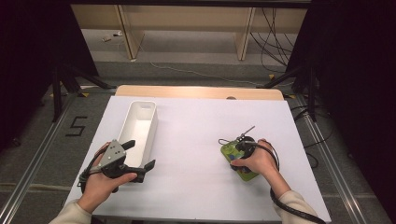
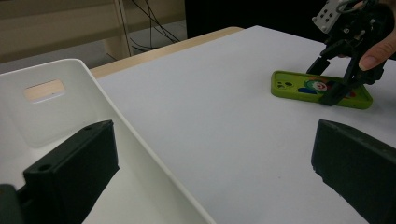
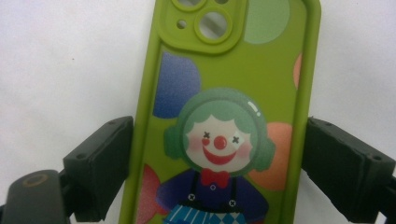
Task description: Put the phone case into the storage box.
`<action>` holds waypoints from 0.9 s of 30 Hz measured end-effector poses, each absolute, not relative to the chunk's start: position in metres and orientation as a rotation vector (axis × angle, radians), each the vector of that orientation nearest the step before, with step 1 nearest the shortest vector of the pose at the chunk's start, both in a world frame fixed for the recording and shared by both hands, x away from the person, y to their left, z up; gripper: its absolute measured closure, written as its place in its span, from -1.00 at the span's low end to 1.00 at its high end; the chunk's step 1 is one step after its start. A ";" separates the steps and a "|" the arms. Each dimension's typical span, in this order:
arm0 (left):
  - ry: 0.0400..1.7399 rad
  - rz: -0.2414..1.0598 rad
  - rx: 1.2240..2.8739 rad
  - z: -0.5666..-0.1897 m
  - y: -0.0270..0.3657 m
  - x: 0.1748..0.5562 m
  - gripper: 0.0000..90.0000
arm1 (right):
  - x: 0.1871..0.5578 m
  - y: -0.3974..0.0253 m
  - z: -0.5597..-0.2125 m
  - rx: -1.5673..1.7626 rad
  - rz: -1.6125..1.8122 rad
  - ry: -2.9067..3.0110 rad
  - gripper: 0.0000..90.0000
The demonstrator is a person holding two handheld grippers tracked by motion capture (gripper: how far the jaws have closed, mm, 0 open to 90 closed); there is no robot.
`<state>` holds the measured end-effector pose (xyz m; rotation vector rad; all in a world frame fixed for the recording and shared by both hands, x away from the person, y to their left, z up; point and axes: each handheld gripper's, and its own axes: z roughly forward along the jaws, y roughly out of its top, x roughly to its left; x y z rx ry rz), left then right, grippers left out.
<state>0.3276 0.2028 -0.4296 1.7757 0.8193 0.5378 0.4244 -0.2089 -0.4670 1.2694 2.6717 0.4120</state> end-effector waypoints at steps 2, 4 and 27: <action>0.819 0.539 1.776 -0.430 0.203 0.328 -1.00 | 0.425 -0.209 -0.467 1.266 0.405 2.672 -0.70; 0.819 0.539 1.776 -0.429 0.203 0.328 -1.00 | 0.426 -0.208 -0.467 1.270 0.394 2.680 -0.70; 0.821 0.539 1.774 -0.429 0.203 0.327 -1.00 | 0.427 -0.206 -0.466 1.289 0.374 2.678 -0.66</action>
